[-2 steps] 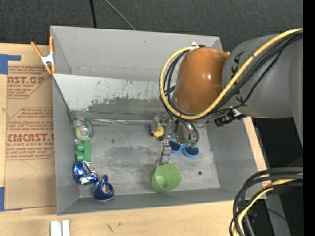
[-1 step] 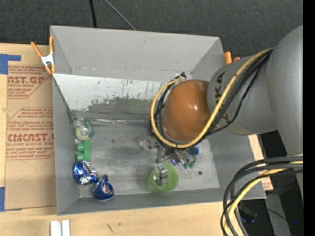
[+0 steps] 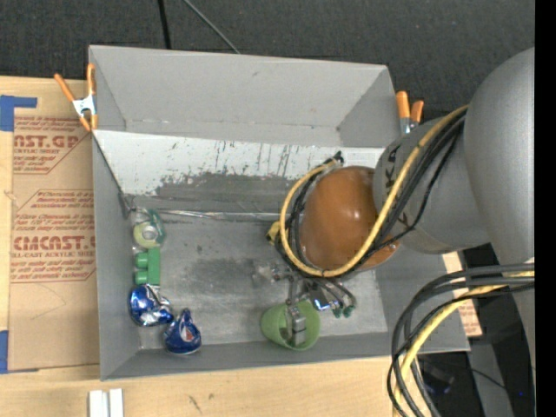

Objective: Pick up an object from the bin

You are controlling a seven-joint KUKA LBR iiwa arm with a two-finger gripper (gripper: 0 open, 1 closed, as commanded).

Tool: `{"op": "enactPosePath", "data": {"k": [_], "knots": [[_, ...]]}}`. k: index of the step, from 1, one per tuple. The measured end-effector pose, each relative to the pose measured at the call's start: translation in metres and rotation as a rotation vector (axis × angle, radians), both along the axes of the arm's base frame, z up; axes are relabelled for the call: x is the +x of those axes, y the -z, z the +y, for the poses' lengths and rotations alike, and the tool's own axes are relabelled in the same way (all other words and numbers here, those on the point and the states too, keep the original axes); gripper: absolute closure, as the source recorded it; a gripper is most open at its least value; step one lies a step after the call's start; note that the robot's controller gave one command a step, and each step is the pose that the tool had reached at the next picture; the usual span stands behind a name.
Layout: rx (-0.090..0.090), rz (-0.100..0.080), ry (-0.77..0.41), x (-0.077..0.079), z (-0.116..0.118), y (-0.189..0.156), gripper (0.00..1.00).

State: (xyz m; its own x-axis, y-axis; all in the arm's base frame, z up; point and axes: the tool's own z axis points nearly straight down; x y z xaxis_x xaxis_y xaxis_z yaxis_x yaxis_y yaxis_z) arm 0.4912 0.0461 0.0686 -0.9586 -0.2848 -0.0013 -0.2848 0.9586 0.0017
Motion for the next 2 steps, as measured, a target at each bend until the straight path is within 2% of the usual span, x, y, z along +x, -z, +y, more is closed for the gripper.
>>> {"op": "enactPosePath", "data": {"k": [1,2], "knots": [[0.001,-0.002,-0.002,0.001,0.001,-0.002,1.00],[-0.001,-0.009,0.023,0.015,0.001,-0.153,1.00]]}}
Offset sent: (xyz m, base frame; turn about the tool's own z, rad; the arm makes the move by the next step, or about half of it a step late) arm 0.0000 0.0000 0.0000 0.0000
